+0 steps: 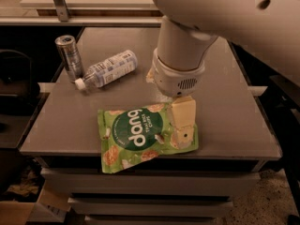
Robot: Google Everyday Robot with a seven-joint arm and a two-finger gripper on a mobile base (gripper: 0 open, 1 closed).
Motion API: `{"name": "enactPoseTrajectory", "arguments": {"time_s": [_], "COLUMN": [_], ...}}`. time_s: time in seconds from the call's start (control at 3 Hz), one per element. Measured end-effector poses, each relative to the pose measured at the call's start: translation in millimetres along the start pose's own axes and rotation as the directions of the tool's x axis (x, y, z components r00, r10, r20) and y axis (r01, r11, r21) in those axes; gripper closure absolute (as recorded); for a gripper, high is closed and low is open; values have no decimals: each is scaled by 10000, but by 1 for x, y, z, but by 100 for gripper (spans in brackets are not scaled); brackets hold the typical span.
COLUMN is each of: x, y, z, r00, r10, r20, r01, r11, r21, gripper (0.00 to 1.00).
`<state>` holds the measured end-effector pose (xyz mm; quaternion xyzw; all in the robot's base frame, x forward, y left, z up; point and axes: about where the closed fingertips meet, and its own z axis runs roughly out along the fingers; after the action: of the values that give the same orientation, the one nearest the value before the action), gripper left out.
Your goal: Pick green rice chip bag
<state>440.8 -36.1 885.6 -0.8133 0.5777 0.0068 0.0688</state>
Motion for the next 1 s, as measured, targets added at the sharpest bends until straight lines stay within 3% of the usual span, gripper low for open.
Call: {"name": "enactPoseTrajectory", "arguments": {"time_s": [1.0], "x": [-20], "y": [-3], "z": [13], "r00": [9995], "r10": [-219], "r20": [224], "r01": [223], "r11": [9997], "r21": [-141], "gripper": [0]}}
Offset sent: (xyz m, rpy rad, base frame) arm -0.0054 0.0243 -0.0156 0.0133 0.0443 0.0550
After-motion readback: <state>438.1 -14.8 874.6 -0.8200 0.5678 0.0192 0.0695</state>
